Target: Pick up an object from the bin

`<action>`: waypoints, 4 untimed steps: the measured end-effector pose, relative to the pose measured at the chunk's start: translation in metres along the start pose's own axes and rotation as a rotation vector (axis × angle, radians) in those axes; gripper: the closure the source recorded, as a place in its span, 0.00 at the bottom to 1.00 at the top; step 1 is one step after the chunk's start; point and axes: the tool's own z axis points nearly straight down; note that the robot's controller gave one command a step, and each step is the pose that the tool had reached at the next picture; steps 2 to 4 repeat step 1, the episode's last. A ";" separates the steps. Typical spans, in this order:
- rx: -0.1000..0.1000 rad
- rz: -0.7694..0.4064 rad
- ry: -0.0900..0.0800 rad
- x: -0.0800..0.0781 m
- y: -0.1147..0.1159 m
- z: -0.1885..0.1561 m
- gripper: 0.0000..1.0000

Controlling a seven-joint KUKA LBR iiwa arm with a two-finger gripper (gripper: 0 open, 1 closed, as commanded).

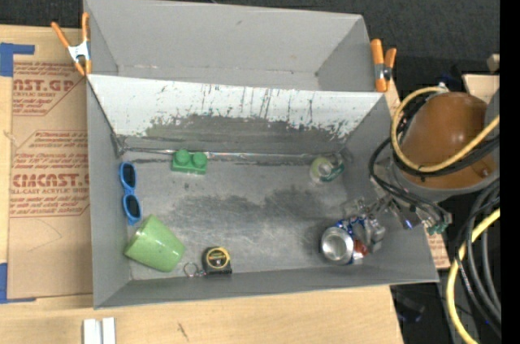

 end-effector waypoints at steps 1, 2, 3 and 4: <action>0.003 0.000 -0.003 -0.002 0.000 -0.052 1.00; 0.003 0.000 -0.003 -0.002 0.000 -0.052 1.00; 0.003 0.000 -0.003 -0.002 0.000 -0.052 1.00; 0.003 0.000 -0.003 -0.002 0.000 -0.052 1.00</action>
Offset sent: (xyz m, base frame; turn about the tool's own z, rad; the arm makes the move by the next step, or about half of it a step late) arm 0.0000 0.0000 0.0498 0.0000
